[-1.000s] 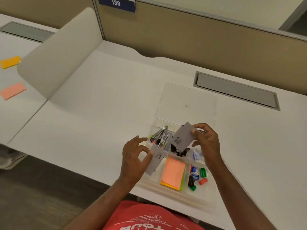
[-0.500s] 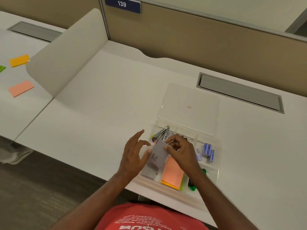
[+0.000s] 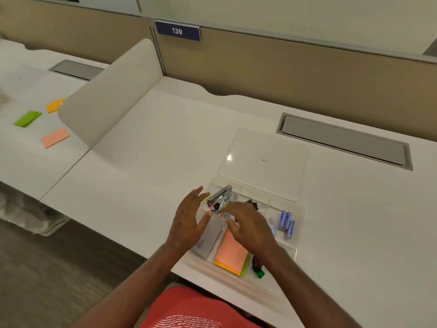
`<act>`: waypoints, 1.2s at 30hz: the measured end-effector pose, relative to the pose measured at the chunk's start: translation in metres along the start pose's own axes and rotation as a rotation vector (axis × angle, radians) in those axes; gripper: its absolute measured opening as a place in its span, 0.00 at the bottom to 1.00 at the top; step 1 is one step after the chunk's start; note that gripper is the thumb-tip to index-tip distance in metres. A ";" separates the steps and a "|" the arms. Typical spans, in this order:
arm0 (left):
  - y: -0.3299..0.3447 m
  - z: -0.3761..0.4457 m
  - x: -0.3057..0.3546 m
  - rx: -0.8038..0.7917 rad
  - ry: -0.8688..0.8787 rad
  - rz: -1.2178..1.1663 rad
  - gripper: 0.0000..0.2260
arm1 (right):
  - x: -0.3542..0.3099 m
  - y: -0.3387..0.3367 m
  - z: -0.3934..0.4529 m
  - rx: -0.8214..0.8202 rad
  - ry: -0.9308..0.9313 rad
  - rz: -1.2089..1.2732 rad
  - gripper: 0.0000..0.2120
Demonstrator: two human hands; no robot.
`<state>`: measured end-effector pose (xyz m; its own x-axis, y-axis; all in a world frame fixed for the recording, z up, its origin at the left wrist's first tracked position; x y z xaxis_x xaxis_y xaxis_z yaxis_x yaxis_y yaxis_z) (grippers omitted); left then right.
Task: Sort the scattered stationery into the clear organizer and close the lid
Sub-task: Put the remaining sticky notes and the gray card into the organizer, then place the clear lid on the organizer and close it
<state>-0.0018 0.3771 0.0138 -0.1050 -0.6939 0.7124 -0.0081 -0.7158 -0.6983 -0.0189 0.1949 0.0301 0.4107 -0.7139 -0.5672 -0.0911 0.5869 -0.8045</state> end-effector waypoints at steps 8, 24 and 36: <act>0.028 0.036 0.040 -0.080 0.123 0.060 0.25 | 0.050 -0.051 0.010 -0.033 0.099 -0.275 0.37; 0.071 0.224 0.063 -0.251 0.103 0.309 0.29 | 0.202 -0.116 0.039 0.050 0.559 -0.336 0.32; 0.101 0.272 0.004 -0.381 -0.164 0.593 0.32 | 0.265 -0.098 0.028 -0.035 0.897 -0.330 0.33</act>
<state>0.2678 0.2803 -0.0354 -0.0486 -0.9812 0.1869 -0.3451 -0.1591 -0.9250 0.1241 -0.0411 -0.0363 -0.4263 -0.8768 -0.2225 -0.1281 0.3020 -0.9447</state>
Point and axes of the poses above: each hand's wrist, its own z-axis towards the middle knuckle, its own y-axis out of the palm, x = y × z, the point moved 6 cm from there along z, towards the middle knuckle, and after that the axes turned 10 degrees about -y, right-handed, at the moved point
